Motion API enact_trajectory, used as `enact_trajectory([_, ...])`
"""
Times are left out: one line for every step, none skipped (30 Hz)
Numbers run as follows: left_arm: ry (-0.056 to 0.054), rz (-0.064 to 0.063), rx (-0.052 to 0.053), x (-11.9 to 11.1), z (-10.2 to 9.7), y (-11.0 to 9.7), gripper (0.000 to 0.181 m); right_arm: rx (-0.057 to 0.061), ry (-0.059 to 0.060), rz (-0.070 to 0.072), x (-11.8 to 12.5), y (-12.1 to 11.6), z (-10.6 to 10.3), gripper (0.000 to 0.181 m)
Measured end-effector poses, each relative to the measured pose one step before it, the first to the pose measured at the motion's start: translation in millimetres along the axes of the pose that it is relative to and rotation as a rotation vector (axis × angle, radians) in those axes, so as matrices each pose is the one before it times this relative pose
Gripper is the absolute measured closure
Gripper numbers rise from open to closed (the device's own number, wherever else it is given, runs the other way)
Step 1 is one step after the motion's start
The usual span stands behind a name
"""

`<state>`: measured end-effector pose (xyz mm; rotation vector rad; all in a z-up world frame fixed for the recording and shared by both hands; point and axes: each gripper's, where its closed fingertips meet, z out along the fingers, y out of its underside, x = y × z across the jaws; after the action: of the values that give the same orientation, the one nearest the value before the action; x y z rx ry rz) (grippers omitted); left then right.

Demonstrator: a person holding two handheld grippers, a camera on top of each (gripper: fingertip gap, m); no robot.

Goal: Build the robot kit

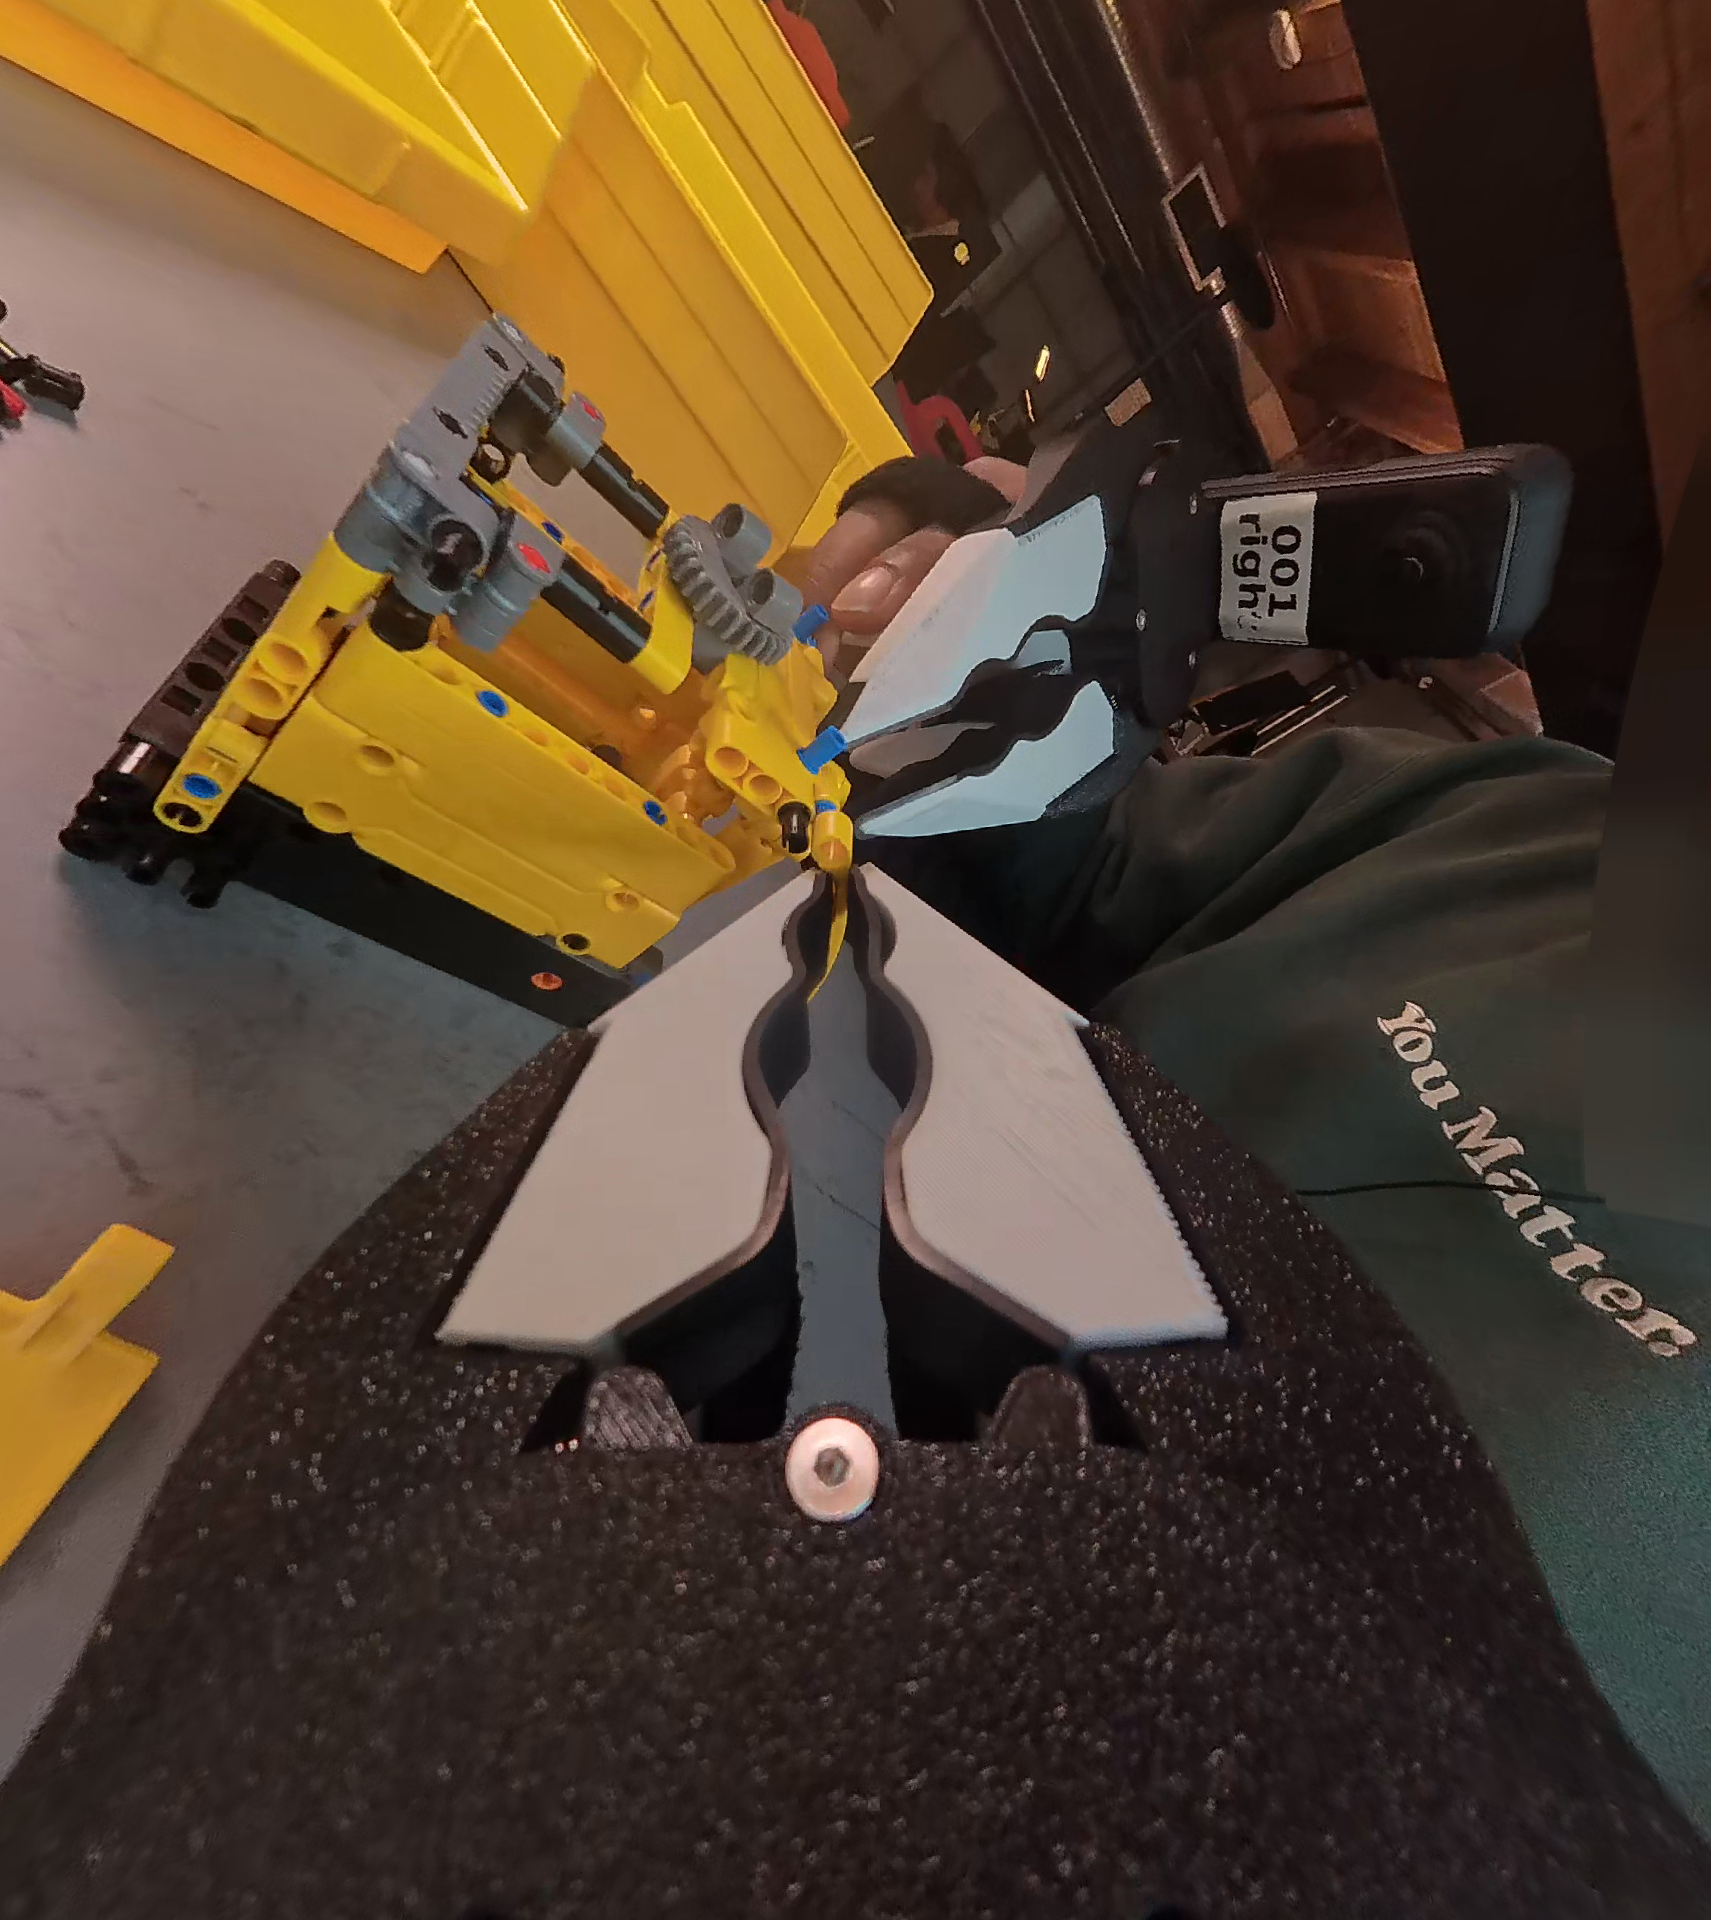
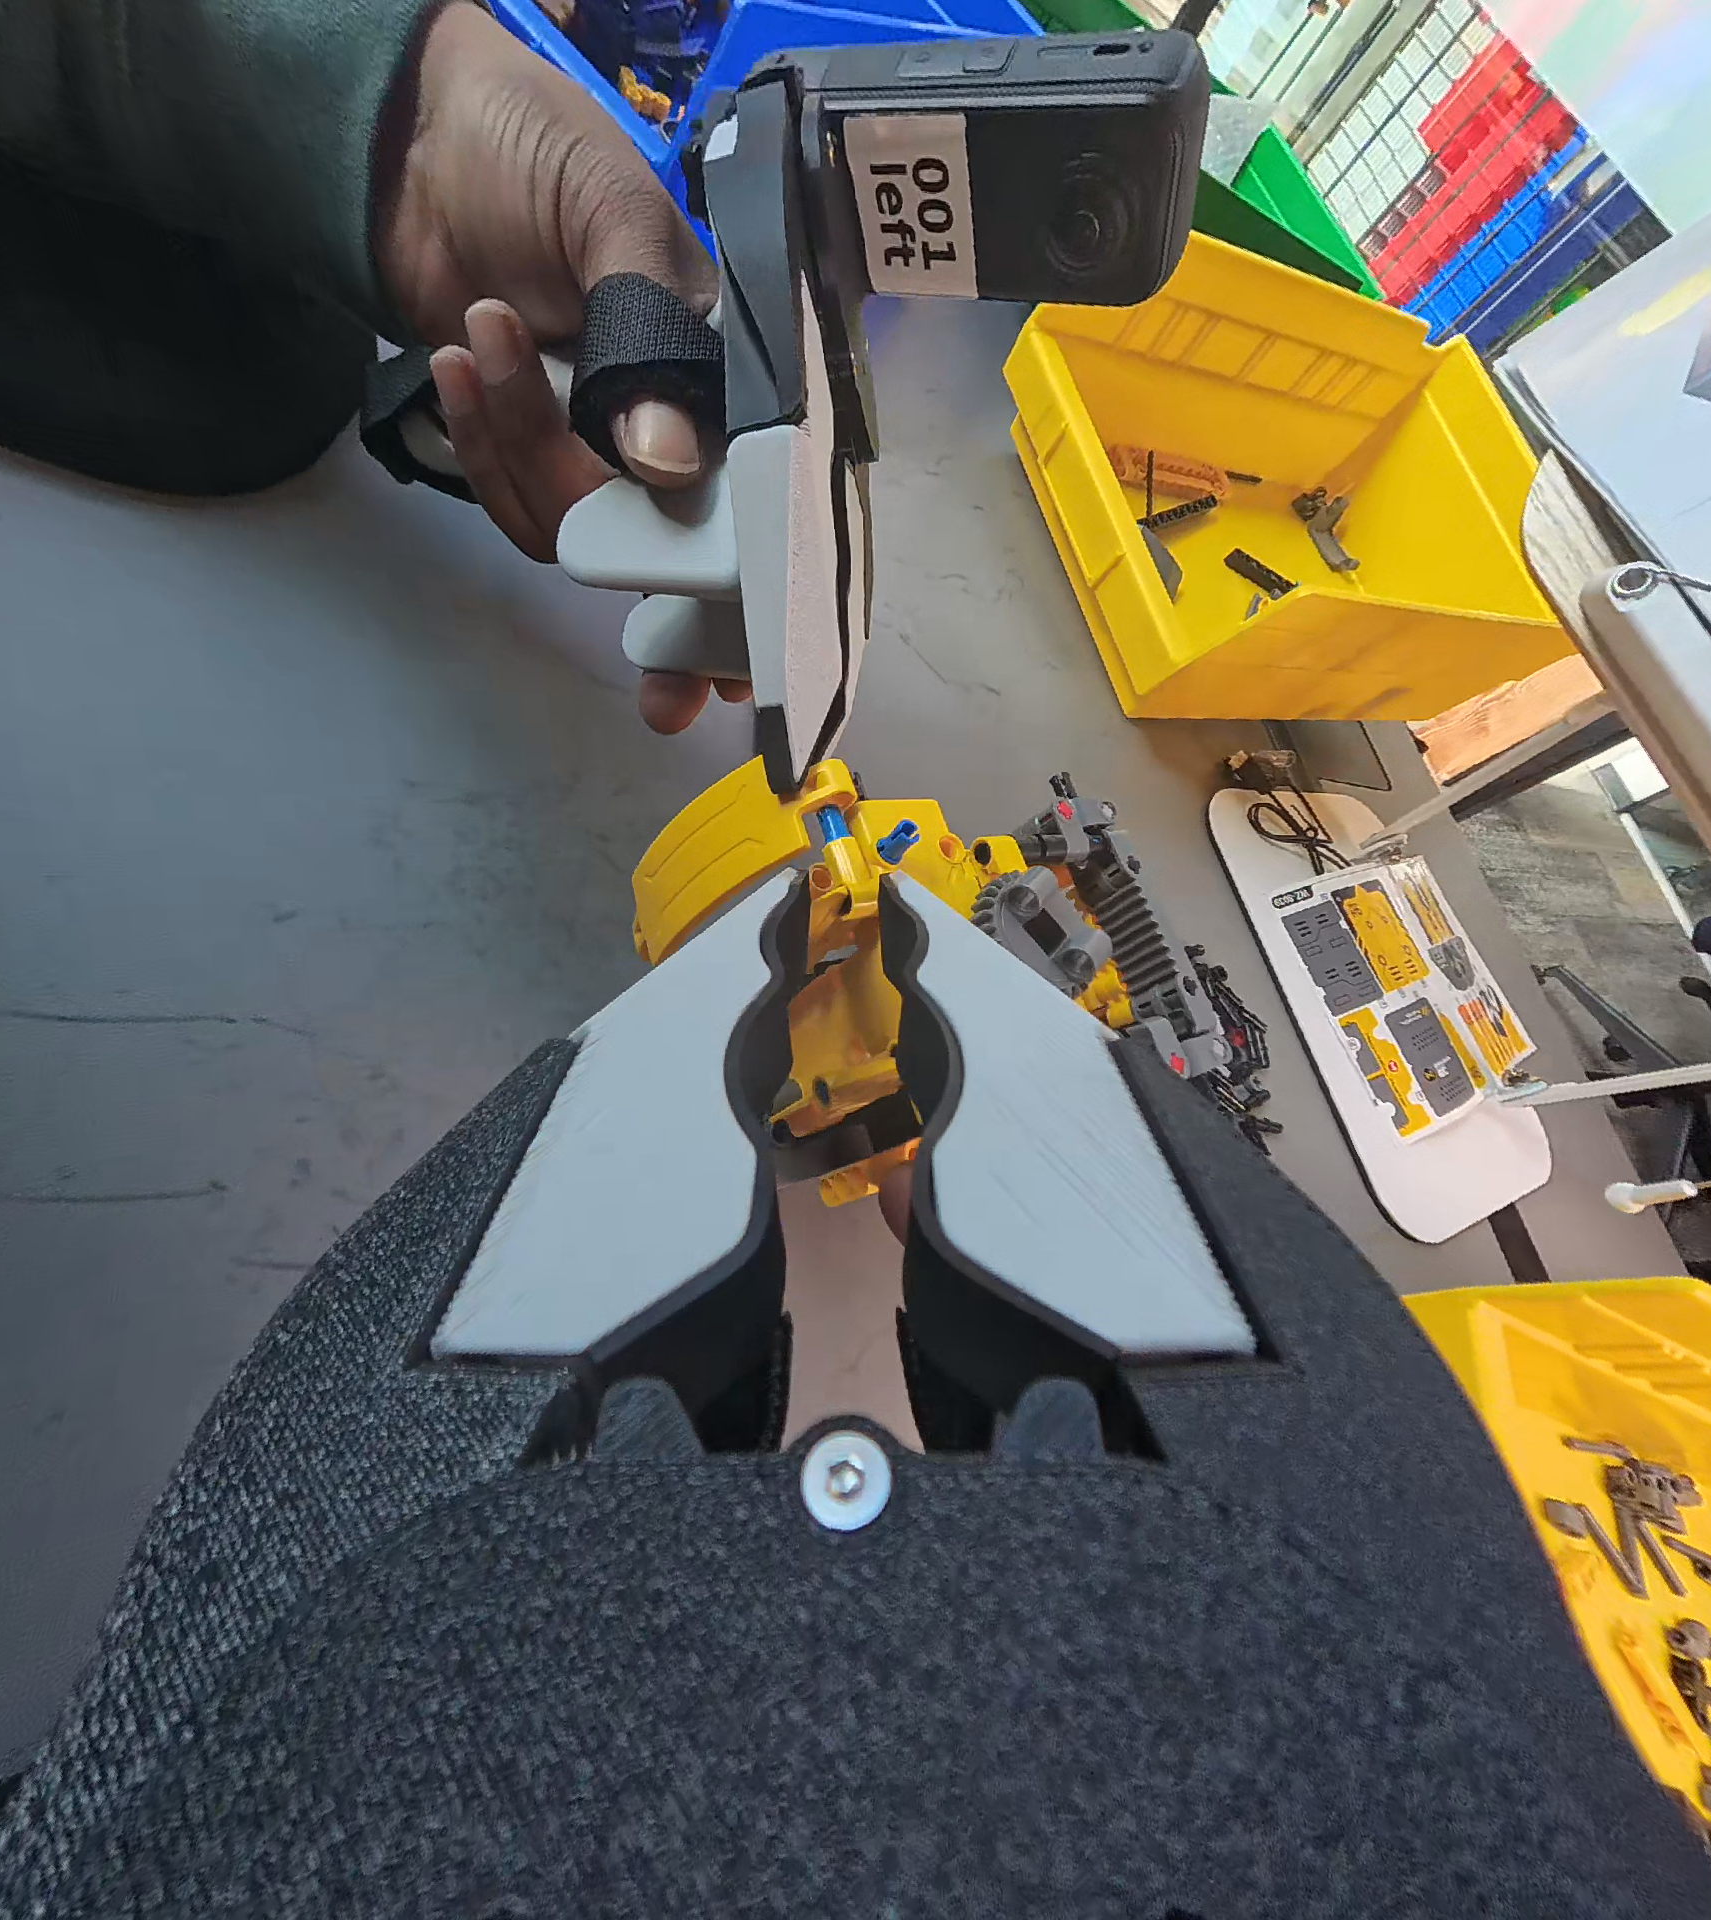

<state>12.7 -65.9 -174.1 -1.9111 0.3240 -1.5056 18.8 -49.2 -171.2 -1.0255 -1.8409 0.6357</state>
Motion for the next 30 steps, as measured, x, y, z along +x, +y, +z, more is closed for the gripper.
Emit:
enact_trajectory([-0.0001,0.0039,-0.0043,0.31,0.25,0.13,0.179,0.0062,-0.0024,0.0095,-0.42,0.28,-0.91,0.168])
enact_trajectory([-0.0031,0.0064,-0.0031,0.17,-0.02,0.4,0.179,0.0021,-0.0022,0.0089,-0.6,0.68,-0.98,0.169])
enact_trajectory([-0.0035,0.0042,-0.0003,0.1,-0.02,0.16,0.179,0.0004,0.0019,0.005,-0.47,0.97,-0.77,0.169])
enact_trajectory([0.0009,-0.0023,0.0002,0.28,0.06,0.26,0.179,-0.0003,0.0074,0.0048,0.02,0.99,-0.55,0.169])
enact_trajectory([0.0023,-0.0054,0.0033,0.22,0.21,-0.1,0.179,0.0001,0.0045,0.007,-0.76,0.96,-0.12,0.17])
enact_trajectory([0.0004,-0.0057,0.0019,-0.27,0.29,0.09,0.179,0.0046,0.0068,0.0098,-0.28,0.33,-0.13,0.17])
enact_trajectory([0.0016,-0.0063,0.0013,-0.2,0.3,0.16,0.179,0.0033,0.0046,0.0125,-0.14,0.61,-0.23,0.17])
enact_trajectory([0.0016,-0.0073,0.0036,0.05,0.31,-0.24,0.179,0.0047,0.0018,0.0157,0.05,0.41,-0.3,0.17])
enact_trajectory([0.0009,-0.0069,0.0038,0.02,0.38,-0.17,0.179,0.0074,0.0016,0.0147,0.16,0.14,-0.29,0.17])
enact_trajectory([0.0006,-0.0067,0.0028,0.09,0.47,-0.05,0.179,0.0071,0.0026,0.0102,0.2,0.15,-0.24,0.17])
enact_trajectory([0.0013,-0.008,0.0029,0.06,0.47,-0.18,0.179,0.0045,0.003,0.0073,0.21,0.35,-0.34,0.17])
enact_trajectory([0.001,-0.0068,0.0021,-0.06,0.41,-0.07,0.179,0.003,0.0032,0.0056,0.17,0.26,-0.3,0.17])
enact_trajectory([0.0008,-0.0058,0.0017,0.12,0.54,-0.15,0.179,0.0028,0.0034,0.0031,0.23,0.16,-0.23,0.17])
enact_trajectory([0.001,-0.0065,0.0019,0.04,0.29,-0.2,0.179,0.0027,0.003,0.0024,0.22,0.17,-0.24,0.17])
enact_trajectory([0.0022,-0.0084,0.0033,0.11,0.22,-0.33,0.179,0.0028,0.0006,0.0051,0.17,0.09,-0.13,0.17])
enact_trajectory([0.0034,-0.0103,0.0031,-0.01,0.08,-0.19,0.179,0.0029,-0.0012,0.009,0.1,0.03,-0.11,0.17])
enact_trajectory([0.0055,-0.0116,0.0033,0.14,0.05,-0.22,0.179,0.0034,-0.0025,0.0103,0.07,-0.09,-0.02,0.17])
enact_trajectory([0.0054,-0.0099,0.0045,0.1,0.05,-0.25,0.179,0.0034,-0.0018,0.0103,0.05,-0.05,0.01,0.171])
enact_trajectory([0.0029,-0.0057,0.0029,-0.01,-0.02,0.02,0.179,0.0033,-0.0012,0.0083,0.05,-0.05,0.05,0.171])
enact_trajectory([0.0013,-0.0046,0.0022,0.15,0.09,-0.11,0.179,0.0037,-0.0014,0.0085,-0.1,-0.11,-0.02,0.171])
enact_trajectory([0.0006,-0.0035,0.0015,0.1,-0.01,0.01,0.179,0.0038,-0.0012,0.0106,0.08,-0.06,0.07,0.171])
enact_trajectory([0.0004,-0.0022,0.0009,0.05,0.08,-0.02,0.179,0.0043,-0.001,0.0109,-0.01,-0.14,0.01,0.171])
enact_trajectory([0.0009,-0.0031,0.0013,0.04,-0.08,-0.07,0.179,0.0048,-0.001,0.0105,0.03,0.02,0.03,0.171])
enact_trajectory([0.0018,-0.0045,0.002,0.08,0.05,-0.28,0.179,0.0049,-0.0005,0.0098,0.21,-0.12,0.08,0.171])
enact_trajectory([0.0025,-0.0058,0.0025,0.08,0.0,-0.26,0.179,0.0042,-0.0005,0.0083,0.2,-0.02,0.16,0.171])
enact_trajectory([0.0024,-0.0063,0.0019,-0.06,-0.03,-0.08,0.179,0.0034,-0.0007,0.0073,0.18,-0.02,0.07,0.171])
enact_trajectory([0.0021,-0.006,0.0019,0.0,0.15,-0.08,0.179,0.0026,-0.0003,0.0057,0.28,0.01,0.11,0.171])
enact_trajectory([0.0009,-0.0037,0.001,0.09,0.27,0.13,0.179,0.0023,0.0001,0.0044,0.24,-0.04,0.18,0.171])
enact_trajectory([0.0005,-0.0014,-0.0009,0.35,0.45,0.38,0.179,0.0024,-0.0005,0.0041,0.17,-0.03,0.1,0.171])
enact_trajectory([0.0001,0.0,-0.0032,0.29,0.66,0.82,0.179,0.003,-0.0008,0.0036,0.03,-0.03,0.09,0.171])
